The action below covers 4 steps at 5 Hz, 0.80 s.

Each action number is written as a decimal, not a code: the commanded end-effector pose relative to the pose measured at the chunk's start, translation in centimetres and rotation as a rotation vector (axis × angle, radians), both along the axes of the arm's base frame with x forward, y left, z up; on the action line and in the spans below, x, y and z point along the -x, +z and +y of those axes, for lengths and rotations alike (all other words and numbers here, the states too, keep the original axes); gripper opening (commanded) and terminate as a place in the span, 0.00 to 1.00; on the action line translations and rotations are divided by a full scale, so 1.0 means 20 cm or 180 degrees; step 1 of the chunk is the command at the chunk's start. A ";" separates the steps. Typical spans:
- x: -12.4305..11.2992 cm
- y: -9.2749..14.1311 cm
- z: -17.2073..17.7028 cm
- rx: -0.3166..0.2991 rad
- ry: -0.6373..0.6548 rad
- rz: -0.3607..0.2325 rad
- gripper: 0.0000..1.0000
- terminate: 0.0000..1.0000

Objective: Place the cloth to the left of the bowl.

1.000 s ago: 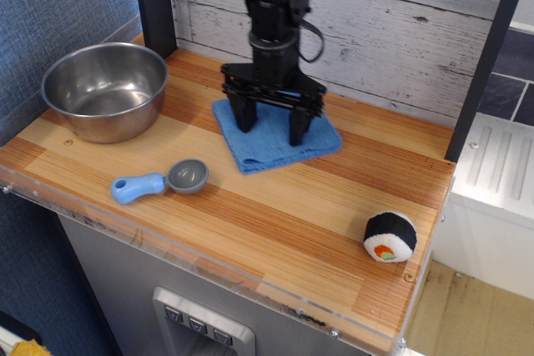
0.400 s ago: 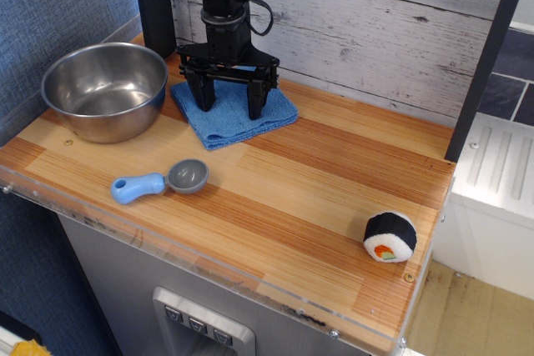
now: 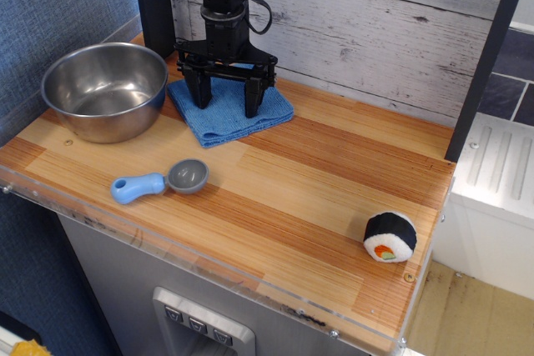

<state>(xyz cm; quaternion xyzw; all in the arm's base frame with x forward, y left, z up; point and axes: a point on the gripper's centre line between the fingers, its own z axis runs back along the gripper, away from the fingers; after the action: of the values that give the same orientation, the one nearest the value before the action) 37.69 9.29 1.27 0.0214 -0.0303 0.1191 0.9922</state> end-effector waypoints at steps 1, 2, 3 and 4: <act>-0.01 0.19 -0.01 0.0008 -0.0034 -0.0307 1.00 0.00; 0.01 0.30 -0.02 0.0070 0.0068 -0.0438 1.00 0.00; 0.03 0.44 -0.04 0.0059 0.0136 -0.0562 1.00 0.00; 0.06 0.56 -0.07 -0.0097 0.0210 -0.0670 1.00 0.00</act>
<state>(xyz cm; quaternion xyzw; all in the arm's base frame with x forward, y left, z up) 36.65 8.31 10.32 0.0224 -0.1063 0.1561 0.9817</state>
